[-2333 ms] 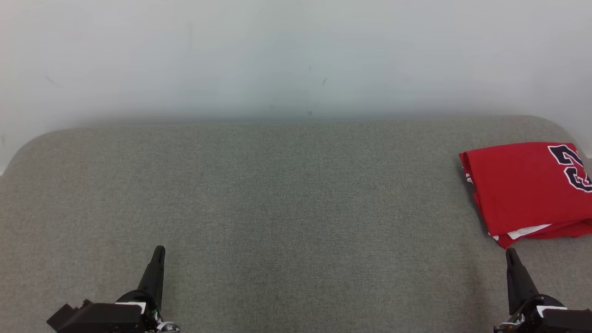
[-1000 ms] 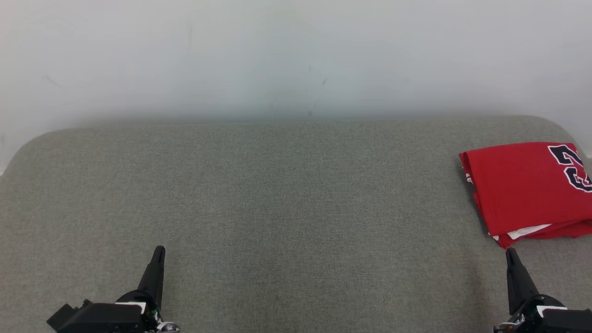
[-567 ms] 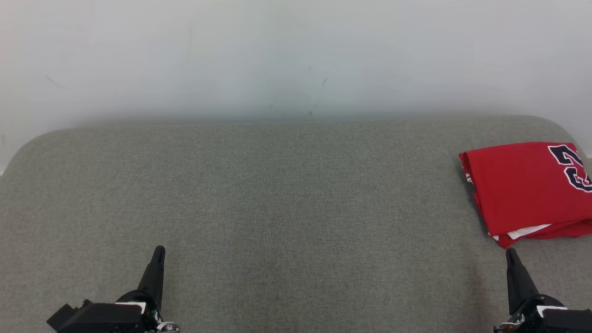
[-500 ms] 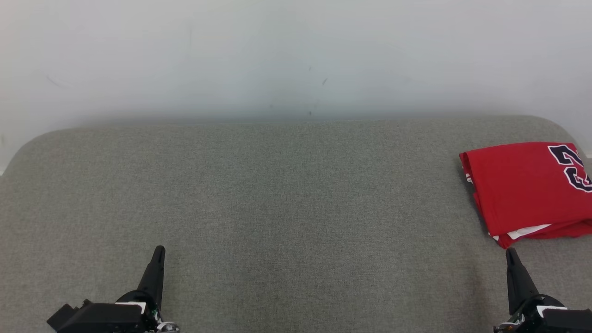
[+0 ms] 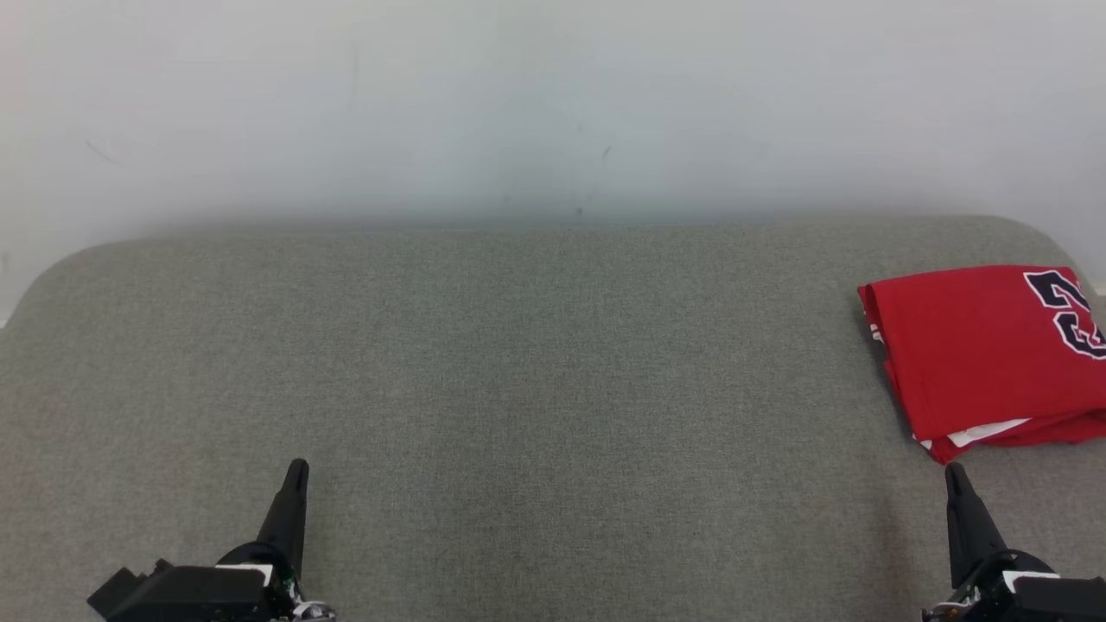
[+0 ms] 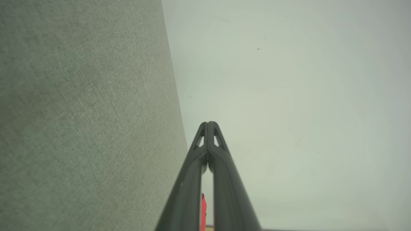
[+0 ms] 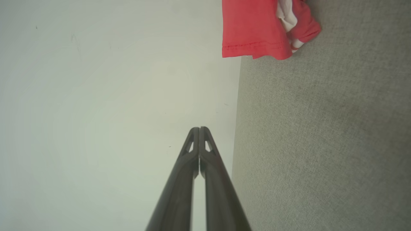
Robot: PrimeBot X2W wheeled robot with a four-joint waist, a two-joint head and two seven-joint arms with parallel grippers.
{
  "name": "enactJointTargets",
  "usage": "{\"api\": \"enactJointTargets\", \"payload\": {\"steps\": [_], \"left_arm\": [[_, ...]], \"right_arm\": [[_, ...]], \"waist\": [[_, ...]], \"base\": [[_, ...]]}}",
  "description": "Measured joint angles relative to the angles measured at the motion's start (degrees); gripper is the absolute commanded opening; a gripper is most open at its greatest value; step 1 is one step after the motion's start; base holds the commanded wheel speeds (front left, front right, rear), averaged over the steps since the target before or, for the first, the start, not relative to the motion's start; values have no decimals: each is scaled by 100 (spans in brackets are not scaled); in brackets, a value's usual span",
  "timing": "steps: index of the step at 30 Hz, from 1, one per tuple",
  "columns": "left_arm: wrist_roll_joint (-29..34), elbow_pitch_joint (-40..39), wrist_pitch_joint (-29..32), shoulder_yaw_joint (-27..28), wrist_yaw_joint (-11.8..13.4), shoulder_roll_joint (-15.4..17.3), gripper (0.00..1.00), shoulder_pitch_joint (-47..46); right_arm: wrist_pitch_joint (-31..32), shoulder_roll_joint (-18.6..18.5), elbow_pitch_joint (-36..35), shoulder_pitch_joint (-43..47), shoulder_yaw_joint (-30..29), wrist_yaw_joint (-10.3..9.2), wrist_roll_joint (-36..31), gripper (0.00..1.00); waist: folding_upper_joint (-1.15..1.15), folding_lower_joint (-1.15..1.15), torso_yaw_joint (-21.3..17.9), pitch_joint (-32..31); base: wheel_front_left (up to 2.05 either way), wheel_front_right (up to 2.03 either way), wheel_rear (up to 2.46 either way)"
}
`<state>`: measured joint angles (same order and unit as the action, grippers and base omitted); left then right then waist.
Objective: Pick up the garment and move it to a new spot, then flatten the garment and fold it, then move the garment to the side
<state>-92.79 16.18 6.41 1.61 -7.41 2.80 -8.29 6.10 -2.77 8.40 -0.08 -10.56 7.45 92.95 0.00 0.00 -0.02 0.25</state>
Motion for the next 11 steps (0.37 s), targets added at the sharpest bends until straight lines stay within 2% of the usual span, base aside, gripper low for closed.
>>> {"api": "enactJointTargets", "payload": {"steps": [11], "left_arm": [[0,0,0,0,0,0,0,0]], "right_arm": [[0,0,0,0,0,0,0,0]], "waist": [[0,0,0,0]], "base": [[0,0,0]]}}
